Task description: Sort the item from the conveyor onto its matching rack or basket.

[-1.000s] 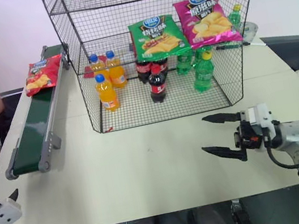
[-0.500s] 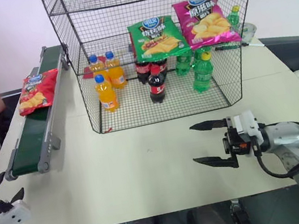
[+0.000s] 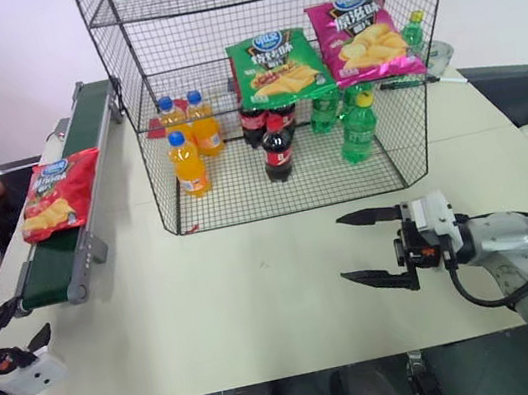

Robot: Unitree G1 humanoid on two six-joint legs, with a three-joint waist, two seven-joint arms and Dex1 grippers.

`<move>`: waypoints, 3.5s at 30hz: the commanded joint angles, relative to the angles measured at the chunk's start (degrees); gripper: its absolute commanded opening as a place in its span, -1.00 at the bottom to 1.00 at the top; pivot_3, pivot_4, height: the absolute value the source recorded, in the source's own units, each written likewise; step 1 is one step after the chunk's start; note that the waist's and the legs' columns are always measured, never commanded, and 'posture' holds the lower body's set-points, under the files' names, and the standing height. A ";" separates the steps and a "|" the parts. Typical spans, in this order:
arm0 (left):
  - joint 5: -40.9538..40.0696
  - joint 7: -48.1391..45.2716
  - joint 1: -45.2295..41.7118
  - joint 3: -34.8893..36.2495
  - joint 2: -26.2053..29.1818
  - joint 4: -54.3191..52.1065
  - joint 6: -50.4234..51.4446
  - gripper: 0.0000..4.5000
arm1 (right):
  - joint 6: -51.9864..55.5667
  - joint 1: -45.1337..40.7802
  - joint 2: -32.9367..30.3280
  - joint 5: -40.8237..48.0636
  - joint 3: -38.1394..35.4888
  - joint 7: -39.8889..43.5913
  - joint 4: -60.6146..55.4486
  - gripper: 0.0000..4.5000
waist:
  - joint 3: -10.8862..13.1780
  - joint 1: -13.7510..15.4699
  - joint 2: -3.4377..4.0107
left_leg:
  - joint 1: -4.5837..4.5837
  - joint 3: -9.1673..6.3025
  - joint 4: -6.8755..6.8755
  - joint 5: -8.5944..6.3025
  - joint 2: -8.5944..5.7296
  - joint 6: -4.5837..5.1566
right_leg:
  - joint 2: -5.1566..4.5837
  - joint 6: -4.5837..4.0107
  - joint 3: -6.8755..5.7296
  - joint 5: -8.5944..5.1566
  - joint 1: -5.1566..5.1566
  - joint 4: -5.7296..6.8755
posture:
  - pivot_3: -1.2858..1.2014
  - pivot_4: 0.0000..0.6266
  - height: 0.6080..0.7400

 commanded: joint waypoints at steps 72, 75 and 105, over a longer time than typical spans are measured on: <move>-8.56 -7.20 9.95 15.77 -3.84 -40.87 10.32 -0.97 | -3.14 -2.47 0.36 -2.00 -2.59 -0.51 6.26 1.00 | -0.08 -0.15 -0.20 | 0.02 0.60 0.27 0.00 0.06 0.01 | 0.04 0.01 0.72 -0.01 -0.18 0.62 | 0.03 -0.52 1.00; -8.36 -10.48 12.65 19.50 -5.28 -46.89 9.71 -0.97 | -4.19 -4.02 -0.35 -1.99 -4.46 -0.65 8.94 1.00 | -0.07 -0.36 -0.21 | 0.00 0.68 0.20 -0.01 0.08 0.02 | 0.04 0.01 0.78 -0.02 -0.23 0.59 | 0.03 -0.52 1.00; 8.49 -6.39 -52.12 -15.25 -35.59 -22.99 32.92 -0.97 | -4.57 -4.01 -0.32 -1.39 -7.25 -3.59 8.58 1.00 | 0.06 0.22 -0.32 | -0.10 0.67 0.65 0.01 0.15 -0.01 | 0.33 0.24 0.84 0.15 -0.13 0.64 | 0.03 -0.52 1.00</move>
